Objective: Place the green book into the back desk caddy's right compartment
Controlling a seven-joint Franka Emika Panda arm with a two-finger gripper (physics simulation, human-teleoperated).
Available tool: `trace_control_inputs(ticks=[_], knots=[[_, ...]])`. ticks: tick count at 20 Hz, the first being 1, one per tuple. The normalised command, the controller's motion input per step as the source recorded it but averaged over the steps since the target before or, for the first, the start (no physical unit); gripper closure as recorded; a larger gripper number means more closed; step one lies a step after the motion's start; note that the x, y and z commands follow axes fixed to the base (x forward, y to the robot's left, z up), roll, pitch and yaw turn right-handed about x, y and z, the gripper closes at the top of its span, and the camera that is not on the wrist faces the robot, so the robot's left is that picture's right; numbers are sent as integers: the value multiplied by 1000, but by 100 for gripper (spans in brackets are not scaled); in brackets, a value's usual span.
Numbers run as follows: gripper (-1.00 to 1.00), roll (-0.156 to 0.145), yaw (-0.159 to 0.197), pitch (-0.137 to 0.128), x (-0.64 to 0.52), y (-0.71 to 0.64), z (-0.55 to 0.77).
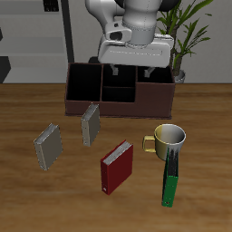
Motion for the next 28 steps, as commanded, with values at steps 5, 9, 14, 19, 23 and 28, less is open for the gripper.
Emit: trace_control_inputs(ticks=[5,9,14,19,23,28], knots=[[-100,2,-5,-24,361,426,191],[-100,3,-2,-16,282,245,114],[-100,1,-9,-24,444,272,140],[-100,20,-15,-17,294,104,47],[-100,-20,-9,-20,500,39,-12],[-100,-12,11,-24,387,66,-10]])
